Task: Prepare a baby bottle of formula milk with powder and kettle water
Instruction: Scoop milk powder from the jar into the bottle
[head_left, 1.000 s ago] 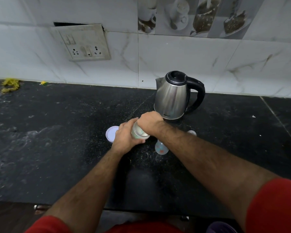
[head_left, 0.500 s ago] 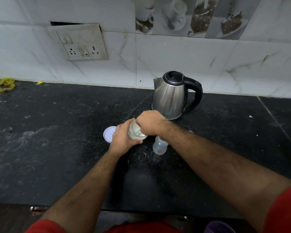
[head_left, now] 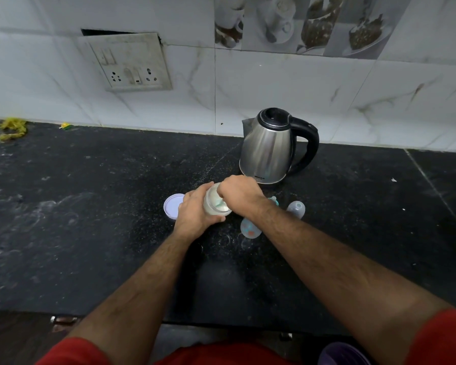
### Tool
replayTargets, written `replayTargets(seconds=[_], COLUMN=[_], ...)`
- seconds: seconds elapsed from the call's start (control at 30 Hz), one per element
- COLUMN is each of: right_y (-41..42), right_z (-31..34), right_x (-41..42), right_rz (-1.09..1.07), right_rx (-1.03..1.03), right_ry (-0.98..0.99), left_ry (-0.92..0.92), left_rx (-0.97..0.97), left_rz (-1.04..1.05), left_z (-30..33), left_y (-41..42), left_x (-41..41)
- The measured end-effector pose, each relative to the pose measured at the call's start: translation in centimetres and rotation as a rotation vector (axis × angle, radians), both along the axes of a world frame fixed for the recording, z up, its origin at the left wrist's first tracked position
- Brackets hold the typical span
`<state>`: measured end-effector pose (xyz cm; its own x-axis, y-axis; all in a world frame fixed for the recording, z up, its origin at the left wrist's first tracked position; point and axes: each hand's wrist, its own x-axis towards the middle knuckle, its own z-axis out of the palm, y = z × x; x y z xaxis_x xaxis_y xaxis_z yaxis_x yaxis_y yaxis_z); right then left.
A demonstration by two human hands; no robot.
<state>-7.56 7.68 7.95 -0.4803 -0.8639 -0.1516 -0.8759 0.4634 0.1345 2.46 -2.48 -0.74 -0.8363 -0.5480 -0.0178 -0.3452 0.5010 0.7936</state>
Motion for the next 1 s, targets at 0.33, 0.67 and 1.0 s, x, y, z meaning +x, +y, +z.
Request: replayTargets(seconds=[0.33, 0.67, 1.0], right_y=[0.4, 0.1, 2.3], right_z=[-0.2, -0.1, 0.2], right_x=[0.2, 0.1, -2.5], right_rz=[0.094, 0.079, -0.288], right_rx=[0.113, 0.086, -0.381], right_ry=[0.067, -0.059, -0.592], left_ry=[-0.024, -0.039, -0.074], left_rx=[-0.036, -0.057, -0.027], left_rz=[0.000, 0.001, 0.039], left_z=[0.7, 0.8, 0.8], left_y=[0.3, 0.4, 0.4], left_x=[0.1, 0.1, 0.0])
